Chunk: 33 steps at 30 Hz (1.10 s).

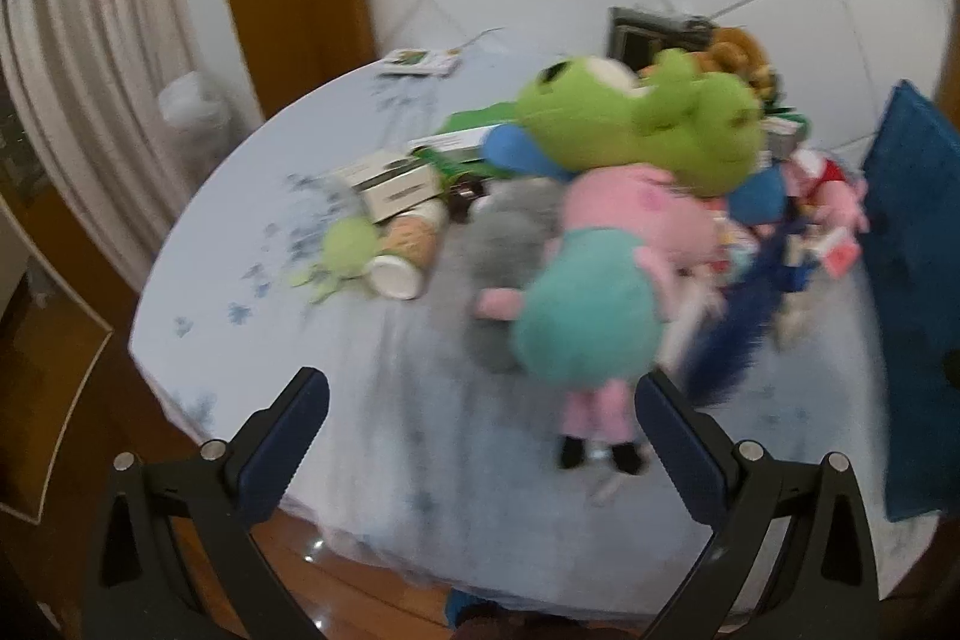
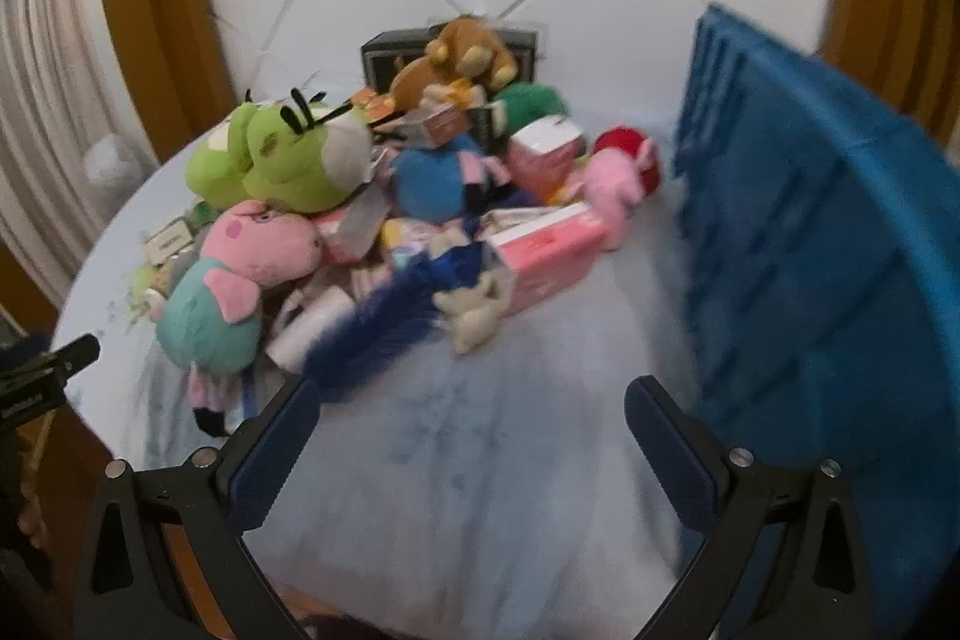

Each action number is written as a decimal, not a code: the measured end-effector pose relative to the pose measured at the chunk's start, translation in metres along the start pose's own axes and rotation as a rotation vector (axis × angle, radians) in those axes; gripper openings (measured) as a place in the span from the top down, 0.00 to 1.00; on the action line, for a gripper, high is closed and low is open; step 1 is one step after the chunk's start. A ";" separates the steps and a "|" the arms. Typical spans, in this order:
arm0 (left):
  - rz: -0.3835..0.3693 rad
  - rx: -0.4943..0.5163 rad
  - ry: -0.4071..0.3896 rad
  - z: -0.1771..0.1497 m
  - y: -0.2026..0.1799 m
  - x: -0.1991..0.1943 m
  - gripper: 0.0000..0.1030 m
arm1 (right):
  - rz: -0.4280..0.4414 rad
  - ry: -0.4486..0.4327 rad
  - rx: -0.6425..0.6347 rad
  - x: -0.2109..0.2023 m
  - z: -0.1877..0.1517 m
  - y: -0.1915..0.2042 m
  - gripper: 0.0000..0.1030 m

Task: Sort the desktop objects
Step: 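Grasp the green ball plush with the left tool while the right tool grasps the white pill bottle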

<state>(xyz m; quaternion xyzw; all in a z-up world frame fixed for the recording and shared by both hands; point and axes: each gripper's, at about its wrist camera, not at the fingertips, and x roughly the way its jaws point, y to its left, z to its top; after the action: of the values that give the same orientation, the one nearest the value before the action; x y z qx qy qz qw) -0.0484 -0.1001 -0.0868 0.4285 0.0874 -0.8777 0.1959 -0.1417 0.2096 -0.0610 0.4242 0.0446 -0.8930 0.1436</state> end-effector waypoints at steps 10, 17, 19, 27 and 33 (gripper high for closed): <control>0.062 -0.051 0.058 0.030 0.079 0.065 0.02 | 0.072 0.068 -0.061 0.043 0.018 0.057 0.00; -0.049 0.053 0.124 0.066 0.129 0.143 0.20 | 0.094 0.075 -0.031 0.075 0.043 0.149 0.00; -0.084 0.105 0.146 0.074 0.137 0.166 0.23 | 0.090 0.083 -0.021 0.085 0.052 0.177 0.00; -0.212 0.227 0.242 0.094 0.135 0.234 0.24 | 0.058 0.143 0.001 0.120 0.072 0.255 0.32; -0.294 0.283 0.333 0.085 0.133 0.261 0.39 | 0.083 0.190 -0.020 0.150 0.085 0.302 0.32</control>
<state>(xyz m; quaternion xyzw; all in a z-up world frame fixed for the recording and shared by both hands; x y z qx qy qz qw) -0.1989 -0.3183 -0.2371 0.5729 0.0563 -0.8176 -0.0126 -0.2065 -0.1286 -0.1096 0.5070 0.0492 -0.8416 0.1795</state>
